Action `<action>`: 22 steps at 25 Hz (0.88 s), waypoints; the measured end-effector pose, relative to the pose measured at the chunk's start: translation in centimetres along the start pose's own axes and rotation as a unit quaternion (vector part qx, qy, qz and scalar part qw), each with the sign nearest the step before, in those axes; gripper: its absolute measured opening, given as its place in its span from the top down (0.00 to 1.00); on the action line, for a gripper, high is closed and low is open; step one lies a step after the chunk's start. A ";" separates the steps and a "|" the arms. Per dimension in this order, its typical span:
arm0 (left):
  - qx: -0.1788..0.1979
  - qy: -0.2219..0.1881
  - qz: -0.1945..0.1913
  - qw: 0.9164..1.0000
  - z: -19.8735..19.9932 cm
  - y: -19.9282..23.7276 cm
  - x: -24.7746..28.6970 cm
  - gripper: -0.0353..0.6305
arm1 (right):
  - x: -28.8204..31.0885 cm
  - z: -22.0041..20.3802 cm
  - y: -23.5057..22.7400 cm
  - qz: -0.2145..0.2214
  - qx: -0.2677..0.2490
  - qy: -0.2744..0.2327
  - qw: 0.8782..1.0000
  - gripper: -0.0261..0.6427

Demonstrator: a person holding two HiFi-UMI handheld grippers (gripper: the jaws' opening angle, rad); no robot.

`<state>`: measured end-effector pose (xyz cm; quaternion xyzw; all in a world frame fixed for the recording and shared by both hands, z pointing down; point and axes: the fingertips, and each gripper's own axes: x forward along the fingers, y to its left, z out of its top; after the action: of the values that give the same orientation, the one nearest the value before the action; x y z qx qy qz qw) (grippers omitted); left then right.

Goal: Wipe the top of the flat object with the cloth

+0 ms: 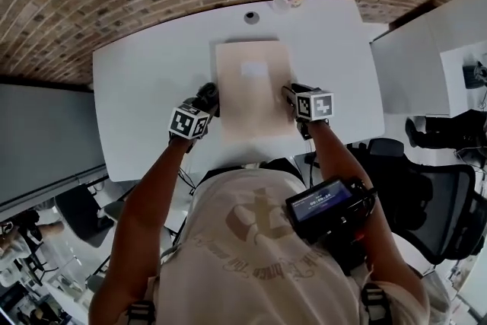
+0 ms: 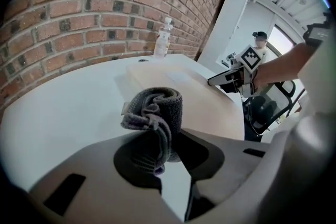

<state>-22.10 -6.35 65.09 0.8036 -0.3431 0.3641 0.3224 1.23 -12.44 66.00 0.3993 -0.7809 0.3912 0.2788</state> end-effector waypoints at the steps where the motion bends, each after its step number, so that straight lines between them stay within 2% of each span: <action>1: 0.000 0.002 0.001 1.000 -0.4 -0.4 -0.2 0.80 | 0.0 0.0 0.1 0.003 -0.001 -0.001 1.000 0.72; 13: -0.019 0.028 0.002 0.999 -6.3 -5.7 -2.5 0.80 | 0.2 -0.1 0.2 0.020 -0.007 -0.009 1.000 0.71; 22: -0.047 0.038 0.013 0.998 -9.4 -8.6 -3.5 0.80 | 0.2 -0.1 0.2 0.031 -0.011 -0.017 0.999 0.71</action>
<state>-20.54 6.76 64.93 0.7685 -0.3578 0.3826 0.3674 0.99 -12.32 66.12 0.3782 -0.8019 0.3841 0.2574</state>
